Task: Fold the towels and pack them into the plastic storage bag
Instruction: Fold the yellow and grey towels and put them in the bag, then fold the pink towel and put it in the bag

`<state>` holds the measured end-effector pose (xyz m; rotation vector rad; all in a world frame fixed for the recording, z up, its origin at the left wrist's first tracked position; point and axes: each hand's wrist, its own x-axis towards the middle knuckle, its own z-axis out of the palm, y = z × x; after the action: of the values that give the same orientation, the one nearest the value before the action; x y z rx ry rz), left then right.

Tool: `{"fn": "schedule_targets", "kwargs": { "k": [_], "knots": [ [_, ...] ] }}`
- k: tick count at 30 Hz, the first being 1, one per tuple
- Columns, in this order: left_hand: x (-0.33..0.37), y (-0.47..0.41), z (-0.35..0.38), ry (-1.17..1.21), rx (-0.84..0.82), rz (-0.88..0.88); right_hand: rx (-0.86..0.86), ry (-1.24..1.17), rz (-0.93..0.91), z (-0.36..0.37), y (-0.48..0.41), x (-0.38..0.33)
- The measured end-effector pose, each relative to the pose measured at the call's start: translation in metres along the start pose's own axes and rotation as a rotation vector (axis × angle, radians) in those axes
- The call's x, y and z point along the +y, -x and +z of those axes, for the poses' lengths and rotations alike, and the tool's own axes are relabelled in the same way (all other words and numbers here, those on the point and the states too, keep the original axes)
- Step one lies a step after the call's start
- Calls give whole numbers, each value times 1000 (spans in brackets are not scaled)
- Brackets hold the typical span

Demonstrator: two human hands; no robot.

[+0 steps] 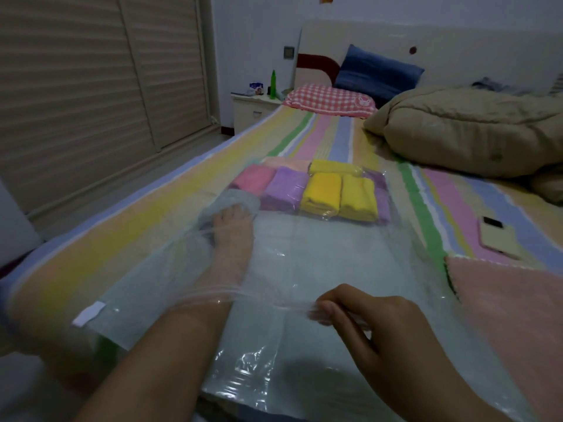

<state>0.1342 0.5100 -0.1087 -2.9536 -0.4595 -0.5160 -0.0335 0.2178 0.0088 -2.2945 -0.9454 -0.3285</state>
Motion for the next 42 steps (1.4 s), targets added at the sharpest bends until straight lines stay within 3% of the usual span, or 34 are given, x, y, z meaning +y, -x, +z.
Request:
{"fn": "schedule_targets", "kwargs": {
  "k": [5, 10, 14, 18, 21, 24, 29, 35, 39, 42],
  "knots": [
    [0, 24, -27, -40, 21, 16, 25, 36, -37, -1, 1, 1],
    [28, 76, -42, 127, -14, -33, 49, 61, -33, -2, 7, 1],
    [65, 182, -104, 371, -385, 124, -17, 33, -4, -4, 18, 3],
    [91, 265, -174, 544, -417, 236, -103, -59, -7, -19, 40, 9],
    [131, 298, -212, 551, -354, 450, 3, -9, 44, -45, 73, 39],
    [186, 311, -228, 622, -269, 671, 64, 87, 219, -80, 122, 90],
    [288, 275, -203, 819, -183, 716, 122, 428, 447, -146, 216, 176],
    [404, 257, -164, 854, -157, 922, 96, 728, 537, -213, 277, 244],
    [437, 262, -157, 792, -137, 908, 110, 803, 682, -247, 300, 286],
    [444, 264, -151, 787, -126, 864, 215, 788, 848, -281, 315, 315]
  ]
}}
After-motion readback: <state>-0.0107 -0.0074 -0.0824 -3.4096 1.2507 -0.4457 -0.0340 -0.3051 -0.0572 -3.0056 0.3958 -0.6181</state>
